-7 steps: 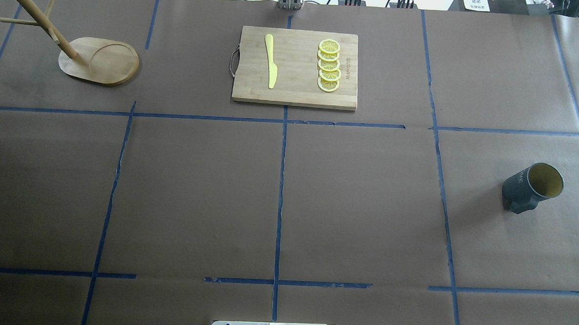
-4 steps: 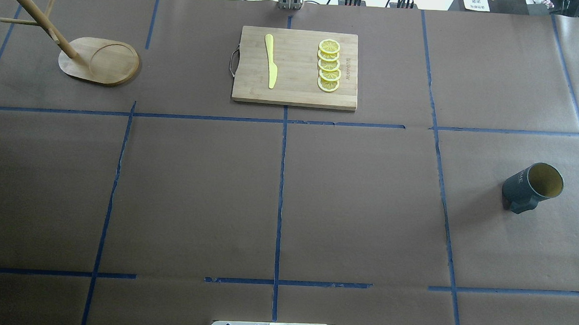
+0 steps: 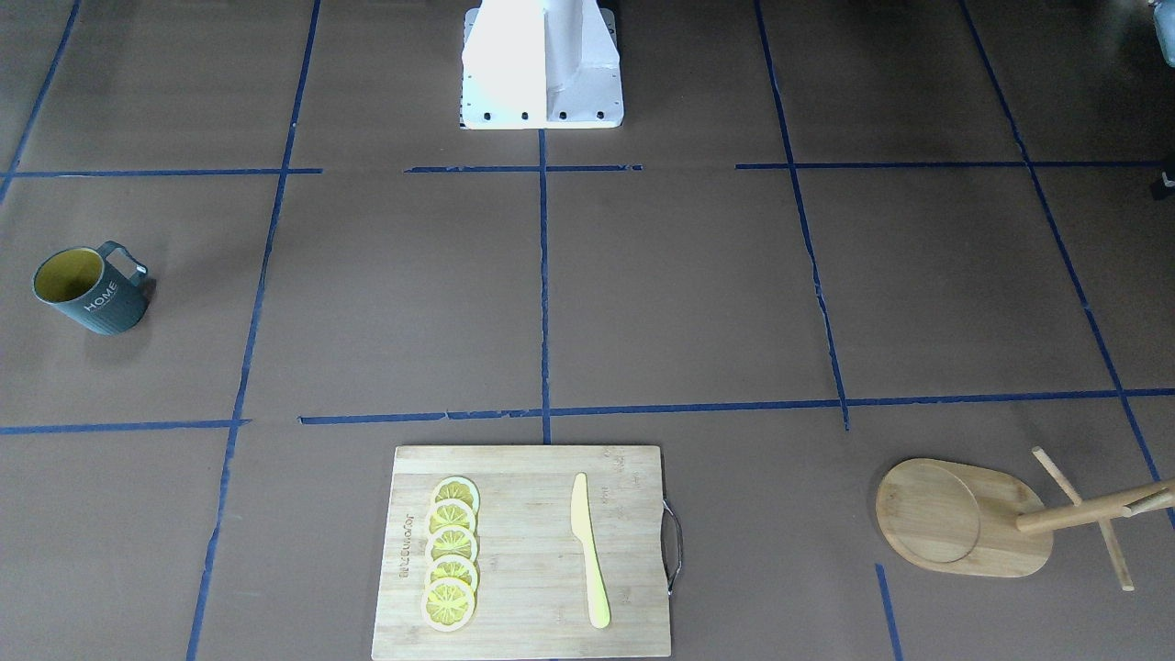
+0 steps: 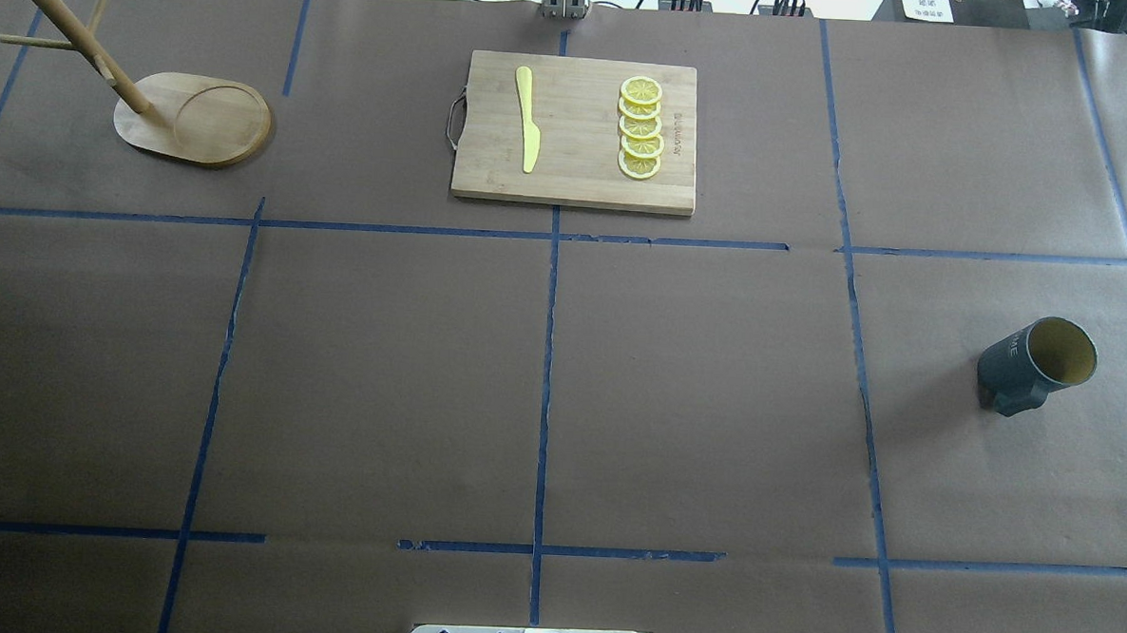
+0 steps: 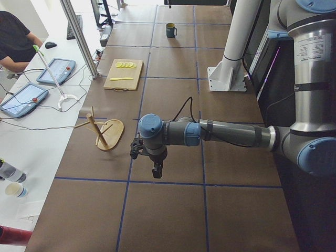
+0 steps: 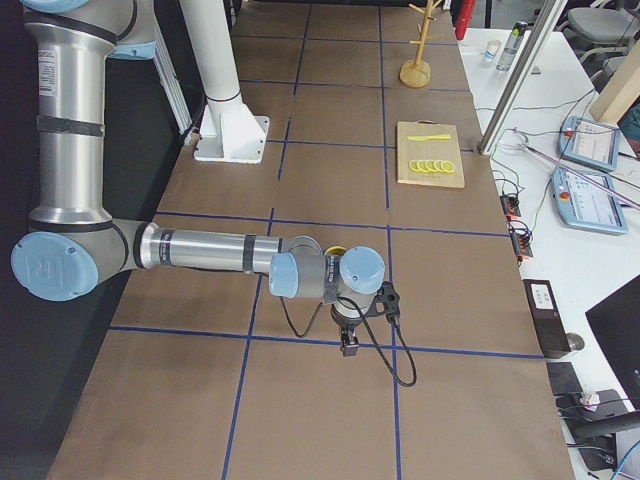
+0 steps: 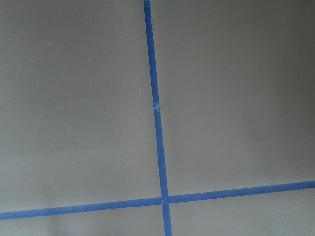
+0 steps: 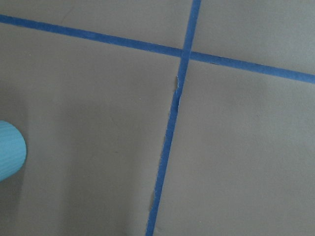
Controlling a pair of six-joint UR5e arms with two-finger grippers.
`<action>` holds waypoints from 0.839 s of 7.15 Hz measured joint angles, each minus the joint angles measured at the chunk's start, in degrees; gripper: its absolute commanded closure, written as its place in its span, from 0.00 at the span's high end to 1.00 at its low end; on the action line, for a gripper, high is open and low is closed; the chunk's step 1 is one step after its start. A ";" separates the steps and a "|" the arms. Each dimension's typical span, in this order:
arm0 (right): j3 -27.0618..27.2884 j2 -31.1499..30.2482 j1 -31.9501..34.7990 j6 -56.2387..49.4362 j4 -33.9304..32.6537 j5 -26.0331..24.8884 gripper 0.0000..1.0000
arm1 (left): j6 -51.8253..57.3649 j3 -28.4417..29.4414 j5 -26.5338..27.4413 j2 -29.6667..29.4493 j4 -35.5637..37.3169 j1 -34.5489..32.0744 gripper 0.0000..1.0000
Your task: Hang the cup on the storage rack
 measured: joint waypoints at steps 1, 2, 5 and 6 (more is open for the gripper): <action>0.51 -0.33 -0.45 2.99 1.94 2.62 1.00 | -0.01 0.02 0.01 -0.02 -0.04 0.00 1.00; 1.10 -0.79 -1.84 9.18 5.64 4.69 0.99 | -0.01 -0.07 0.01 -0.01 -0.06 0.00 1.00; 2.54 -3.38 -11.14 36.71 26.88 3.49 0.96 | -0.01 -0.25 -0.11 0.12 0.03 0.00 1.00; 3.54 -3.94 -13.70 40.84 30.26 2.96 0.97 | -0.01 -0.18 -0.13 0.17 0.08 0.00 1.00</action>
